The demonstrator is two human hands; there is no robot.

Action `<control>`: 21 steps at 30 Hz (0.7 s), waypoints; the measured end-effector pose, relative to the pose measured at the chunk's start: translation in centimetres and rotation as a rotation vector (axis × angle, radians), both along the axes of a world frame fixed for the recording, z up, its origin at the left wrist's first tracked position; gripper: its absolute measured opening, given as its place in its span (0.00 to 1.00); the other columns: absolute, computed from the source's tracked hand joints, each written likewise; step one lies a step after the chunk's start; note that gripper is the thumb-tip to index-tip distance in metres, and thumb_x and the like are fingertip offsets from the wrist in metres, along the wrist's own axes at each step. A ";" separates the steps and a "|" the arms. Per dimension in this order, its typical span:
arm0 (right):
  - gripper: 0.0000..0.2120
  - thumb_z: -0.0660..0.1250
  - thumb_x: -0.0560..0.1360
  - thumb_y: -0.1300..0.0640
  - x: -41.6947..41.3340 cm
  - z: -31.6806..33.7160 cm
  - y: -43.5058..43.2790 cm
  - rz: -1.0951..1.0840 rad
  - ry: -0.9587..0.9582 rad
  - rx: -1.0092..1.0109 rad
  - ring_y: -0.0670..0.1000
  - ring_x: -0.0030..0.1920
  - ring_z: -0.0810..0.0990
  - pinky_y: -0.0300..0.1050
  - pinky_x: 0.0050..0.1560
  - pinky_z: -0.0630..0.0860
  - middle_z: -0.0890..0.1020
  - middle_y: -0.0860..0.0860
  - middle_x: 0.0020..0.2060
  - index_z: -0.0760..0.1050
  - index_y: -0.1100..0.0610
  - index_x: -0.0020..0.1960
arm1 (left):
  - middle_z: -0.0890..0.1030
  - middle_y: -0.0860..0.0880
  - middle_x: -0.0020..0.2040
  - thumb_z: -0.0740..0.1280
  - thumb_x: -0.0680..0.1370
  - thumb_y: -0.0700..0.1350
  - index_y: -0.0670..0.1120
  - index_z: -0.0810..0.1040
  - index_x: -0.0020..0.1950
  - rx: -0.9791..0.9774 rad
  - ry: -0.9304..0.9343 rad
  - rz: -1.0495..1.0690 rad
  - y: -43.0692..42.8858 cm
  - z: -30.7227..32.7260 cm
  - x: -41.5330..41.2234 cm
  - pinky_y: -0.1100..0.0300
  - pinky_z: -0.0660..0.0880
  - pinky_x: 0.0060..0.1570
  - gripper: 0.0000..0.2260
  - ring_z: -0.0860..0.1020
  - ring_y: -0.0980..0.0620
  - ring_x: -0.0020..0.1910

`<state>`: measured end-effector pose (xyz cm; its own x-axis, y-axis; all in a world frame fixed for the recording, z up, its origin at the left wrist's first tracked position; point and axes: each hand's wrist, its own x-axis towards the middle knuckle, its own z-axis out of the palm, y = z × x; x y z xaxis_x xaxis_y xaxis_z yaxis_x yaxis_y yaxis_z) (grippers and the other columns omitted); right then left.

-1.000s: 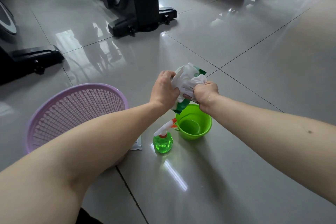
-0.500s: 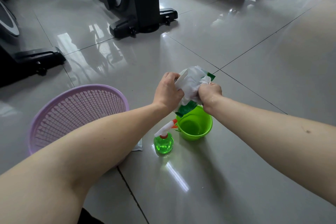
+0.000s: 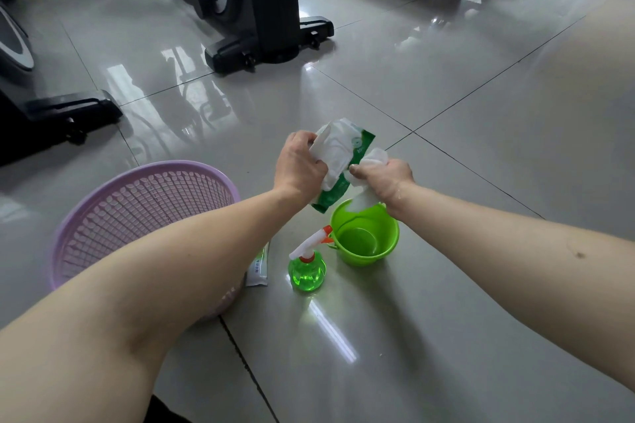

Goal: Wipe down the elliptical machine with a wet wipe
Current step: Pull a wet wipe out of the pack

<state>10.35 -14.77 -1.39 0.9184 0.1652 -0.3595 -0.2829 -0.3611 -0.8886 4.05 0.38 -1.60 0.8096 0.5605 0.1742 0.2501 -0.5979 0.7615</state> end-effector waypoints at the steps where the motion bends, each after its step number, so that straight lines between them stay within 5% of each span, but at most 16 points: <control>1: 0.18 0.80 0.68 0.53 0.0 -0.1 -0.2 0.022 -0.014 -0.040 0.58 0.51 0.83 0.53 0.54 0.82 0.84 0.57 0.49 0.81 0.58 0.53 | 0.77 0.46 0.58 0.68 0.74 0.35 0.43 0.77 0.62 -0.030 0.000 0.012 0.1 0.1 0.0 0.58 0.73 0.54 0.17 0.75 0.49 0.53; 6: 0.15 0.81 0.68 0.54 -0.4 0.1 -0.6 0.094 0.015 -0.105 0.56 0.46 0.81 0.49 0.49 0.79 0.80 0.52 0.42 0.77 0.55 0.45 | 0.78 0.47 0.55 0.69 0.73 0.36 0.45 0.77 0.60 -0.176 -0.025 0.048 -0.2 0.6 0.1 0.56 0.76 0.53 0.16 0.77 0.48 0.53; 9: 0.26 0.83 0.65 0.45 -0.6 0.0 0.1 0.058 0.011 -0.084 0.56 0.50 0.82 0.47 0.49 0.77 0.83 0.52 0.48 0.80 0.57 0.55 | 0.78 0.50 0.49 0.70 0.73 0.35 0.48 0.74 0.55 -0.275 -0.018 0.051 -0.8 1.0 0.2 0.60 0.74 0.46 0.14 0.78 0.50 0.48; 13: 0.38 0.84 0.60 0.41 -0.6 0.0 0.7 -0.027 0.049 -0.022 0.57 0.57 0.83 0.53 0.63 0.79 0.84 0.52 0.59 0.79 0.56 0.64 | 0.79 0.52 0.45 0.72 0.73 0.37 0.47 0.74 0.53 -0.361 -0.005 0.051 -1.5 1.0 0.1 0.62 0.75 0.41 0.13 0.80 0.49 0.46; 17: 0.37 0.83 0.63 0.42 -0.5 -0.1 0.6 -0.059 0.032 -0.037 0.55 0.59 0.82 0.51 0.65 0.77 0.82 0.49 0.61 0.79 0.56 0.67 | 0.80 0.51 0.46 0.73 0.72 0.37 0.48 0.75 0.51 -0.342 -0.011 0.003 -2.0 0.9 -0.1 0.57 0.78 0.46 0.13 0.81 0.48 0.47; 21: 0.29 0.79 0.64 0.42 -0.8 0.2 0.7 -0.083 -0.017 -0.139 0.52 0.54 0.84 0.44 0.57 0.80 0.85 0.48 0.59 0.82 0.51 0.62 | 0.81 0.49 0.50 0.72 0.71 0.38 0.48 0.77 0.54 -0.279 -0.031 -0.069 -2.7 0.7 -0.5 0.52 0.80 0.51 0.14 0.81 0.48 0.50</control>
